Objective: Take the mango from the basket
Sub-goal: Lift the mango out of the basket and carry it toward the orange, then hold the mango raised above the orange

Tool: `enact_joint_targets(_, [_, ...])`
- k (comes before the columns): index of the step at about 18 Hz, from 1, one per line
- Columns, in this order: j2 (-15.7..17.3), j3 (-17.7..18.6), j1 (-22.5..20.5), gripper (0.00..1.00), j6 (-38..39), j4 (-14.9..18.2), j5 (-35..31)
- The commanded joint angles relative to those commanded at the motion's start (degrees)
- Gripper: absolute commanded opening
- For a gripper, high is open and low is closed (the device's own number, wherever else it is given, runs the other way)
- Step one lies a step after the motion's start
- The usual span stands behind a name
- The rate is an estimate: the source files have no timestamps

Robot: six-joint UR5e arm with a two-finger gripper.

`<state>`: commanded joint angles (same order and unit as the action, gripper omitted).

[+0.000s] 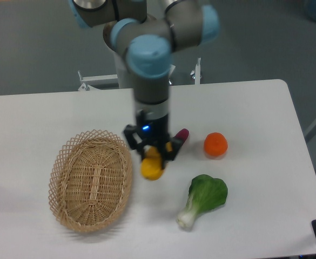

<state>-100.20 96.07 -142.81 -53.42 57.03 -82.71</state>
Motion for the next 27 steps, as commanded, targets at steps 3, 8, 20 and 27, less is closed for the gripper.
enact_joint_targets(3, [0.1,-0.9,-3.4,0.46,-6.8,3.2,-0.1])
enact_joint_targets(8, [0.1,-4.0,-6.9,0.46,-14.8,9.8,-0.3])
enact_joint_targets(20, [0.0,-4.8,-8.0,0.46,-15.2,10.4,-0.4])
enact_joint_targets(27, [0.1,-4.6,-9.1,0.46,-17.7,11.8,-0.3])
